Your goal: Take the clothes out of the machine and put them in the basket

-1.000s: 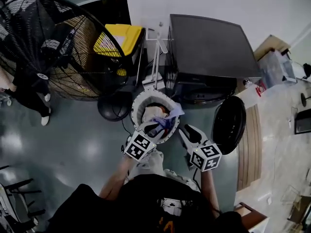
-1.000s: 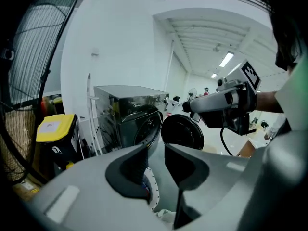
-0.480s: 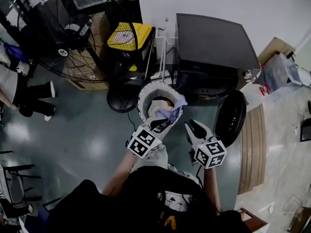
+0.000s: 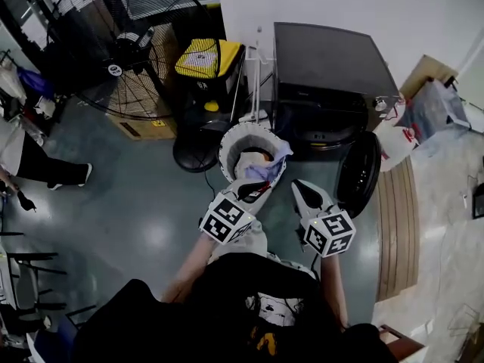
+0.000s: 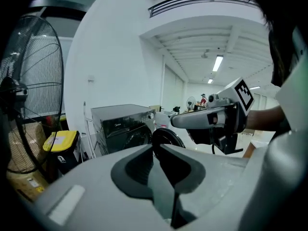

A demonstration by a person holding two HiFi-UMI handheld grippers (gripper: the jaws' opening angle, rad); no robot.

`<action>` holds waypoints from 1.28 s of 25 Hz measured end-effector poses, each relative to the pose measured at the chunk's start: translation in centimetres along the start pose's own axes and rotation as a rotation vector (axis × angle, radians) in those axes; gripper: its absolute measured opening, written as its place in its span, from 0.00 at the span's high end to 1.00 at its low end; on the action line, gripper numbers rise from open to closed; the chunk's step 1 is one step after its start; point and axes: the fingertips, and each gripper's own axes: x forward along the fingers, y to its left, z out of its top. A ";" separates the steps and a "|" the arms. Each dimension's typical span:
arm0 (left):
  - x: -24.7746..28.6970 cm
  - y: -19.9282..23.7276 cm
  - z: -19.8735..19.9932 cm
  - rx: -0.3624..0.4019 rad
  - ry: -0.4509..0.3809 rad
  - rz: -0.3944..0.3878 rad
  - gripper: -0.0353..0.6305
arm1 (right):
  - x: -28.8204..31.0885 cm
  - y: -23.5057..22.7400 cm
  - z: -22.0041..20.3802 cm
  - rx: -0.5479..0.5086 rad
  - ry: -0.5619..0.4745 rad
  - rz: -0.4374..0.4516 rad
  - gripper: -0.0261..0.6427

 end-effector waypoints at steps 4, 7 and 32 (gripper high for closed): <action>-0.5 -1.5 0.3 0.018 -0.010 -0.001 0.88 | -1.1 0.7 0.0 -0.023 -0.010 0.011 0.93; -0.7 -2.1 0.5 0.029 -0.018 0.001 0.88 | -1.6 1.2 0.1 -0.041 -0.016 0.017 0.93; -1.7 -3.8 0.8 0.057 -0.040 0.002 0.88 | -2.7 2.7 -0.2 -0.098 -0.014 0.041 0.93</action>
